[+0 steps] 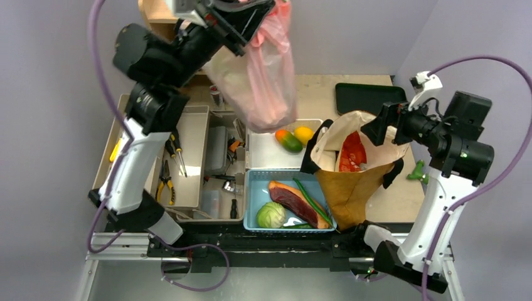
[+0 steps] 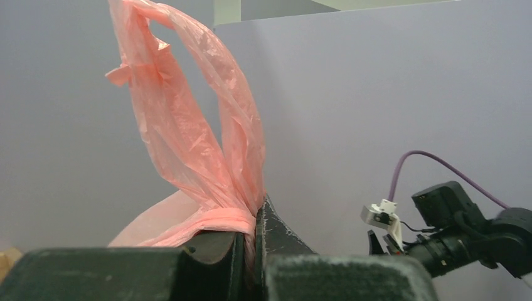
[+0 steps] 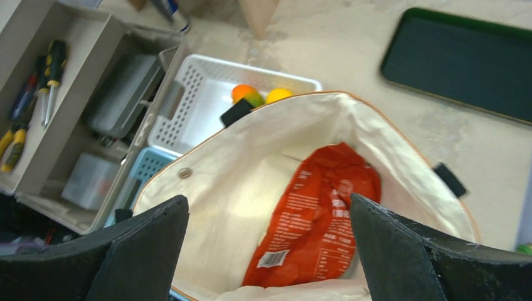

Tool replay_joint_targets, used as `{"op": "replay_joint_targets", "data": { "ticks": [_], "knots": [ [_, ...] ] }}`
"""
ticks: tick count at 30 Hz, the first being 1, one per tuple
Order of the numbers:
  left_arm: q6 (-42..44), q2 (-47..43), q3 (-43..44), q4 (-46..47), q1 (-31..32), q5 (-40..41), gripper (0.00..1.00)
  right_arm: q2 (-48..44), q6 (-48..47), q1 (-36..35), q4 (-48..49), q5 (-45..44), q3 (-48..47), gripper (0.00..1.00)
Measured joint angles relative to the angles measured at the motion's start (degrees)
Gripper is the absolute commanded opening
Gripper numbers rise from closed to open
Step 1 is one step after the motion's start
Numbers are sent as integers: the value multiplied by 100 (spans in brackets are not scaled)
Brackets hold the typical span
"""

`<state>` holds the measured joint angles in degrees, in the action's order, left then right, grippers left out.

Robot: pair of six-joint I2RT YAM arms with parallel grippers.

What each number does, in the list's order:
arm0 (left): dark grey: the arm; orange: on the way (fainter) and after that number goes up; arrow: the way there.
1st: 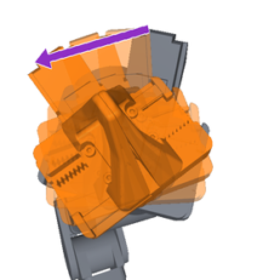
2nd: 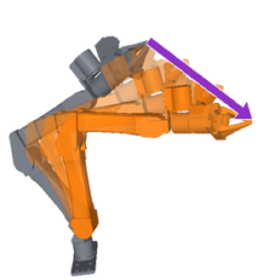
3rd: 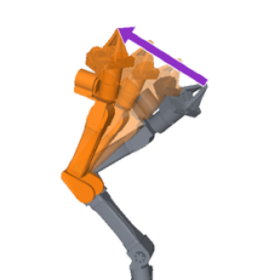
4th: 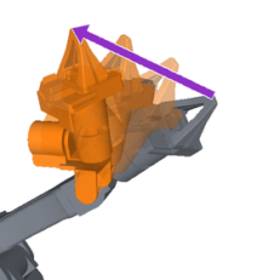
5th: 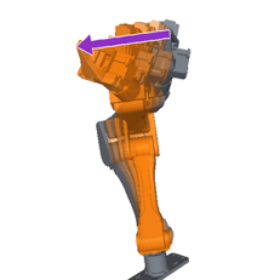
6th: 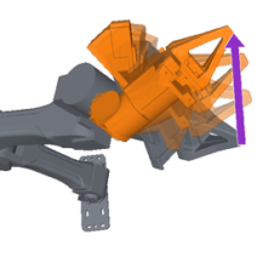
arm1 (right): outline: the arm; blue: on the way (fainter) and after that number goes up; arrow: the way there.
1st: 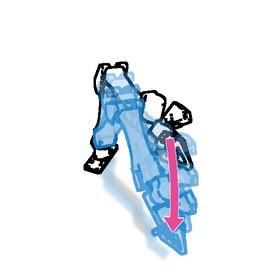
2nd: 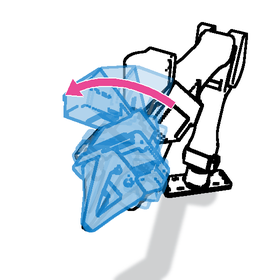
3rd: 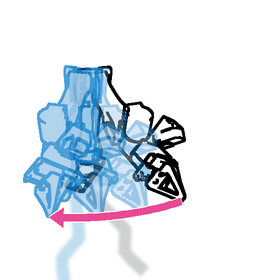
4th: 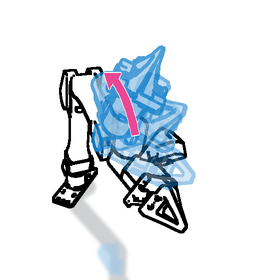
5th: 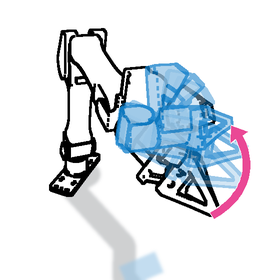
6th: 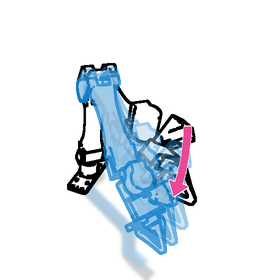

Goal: Untie the knot of the grocery bags and take out the mixed food
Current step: Adjust the takeout bag at the center of the board, then move the takeout bag to the corner of the board, then place the takeout bag at the center of the board.

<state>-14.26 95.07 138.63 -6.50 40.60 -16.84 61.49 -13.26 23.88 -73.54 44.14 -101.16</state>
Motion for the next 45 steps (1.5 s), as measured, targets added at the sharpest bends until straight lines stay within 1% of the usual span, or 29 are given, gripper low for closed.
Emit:
{"op": "replay_joint_targets", "data": {
  "ticks": [1,3,6,10,12,15,16,23,29,31,32,33,35,37,38,41,43,45],
  "knots": [
    [52,-260,-227,-79,-17,4,0,37,72,-157,37,-101,48,97],
    [151,-752,-686,-271,-59,7,0,92,243,-726,109,-389,173,96],
    [188,-1185,-1165,-437,-181,28,0,164,437,-1427,151,-826,245,96],
    [181,-1543,-1829,-667,-328,114,0,409,704,-2004,269,-1537,247,96],
    [157,-1657,-2181,-787,-330,120,0,588,885,-2166,363,-1845,256,93],
    [131,-1714,-2524,-953,-330,125,0,798,1296,-2273,496,-2181,289,85],
    [125,-1722,-2653,-992,-330,127,0,855,1421,-2376,518,-2269,291,85],
    [-11,-1733,-3034,-1222,-330,166,0,1296,2238,-3244,638,-2986,295,90],
    [-35,-1770,-3075,-1241,-332,166,0,1591,2636,-3394,728,-3198,439,91],
    [-57,-1801,-3075,-1241,-334,166,0,1711,2745,-3421,739,-3244,511,89],
    [-68,-1818,-3075,-1241,-334,166,0,1770,2778,-3440,739,-3259,529,85],
    [-79,-1838,-3075,-1241,-334,168,0,1829,2802,-3451,743,-3270,544,76],
    [-120,-1878,-3077,-1246,-334,168,0,1934,2817,-3475,737,-3316,573,54],
    [-142,-1928,-3119,-1244,-334,166,0,2011,2791,-3488,706,-3421,575,14],
    [-155,-1950,-3147,-1244,-334,164,0,2028,2734,-3488,691,-3467,573,0],
    [-197,-1989,-3248,-1239,-334,74,0,2033,2468,-3438,498,-3733,479,0],
    [-271,-1987,-3305,-1241,-334,-39,0,2065,2146,-3311,275,-3904,210,0],
    [-332,-1976,-3370,-1241,-334,-214,0,2138,1648,-3014,13,-4050,-286,0]
  ]
}}
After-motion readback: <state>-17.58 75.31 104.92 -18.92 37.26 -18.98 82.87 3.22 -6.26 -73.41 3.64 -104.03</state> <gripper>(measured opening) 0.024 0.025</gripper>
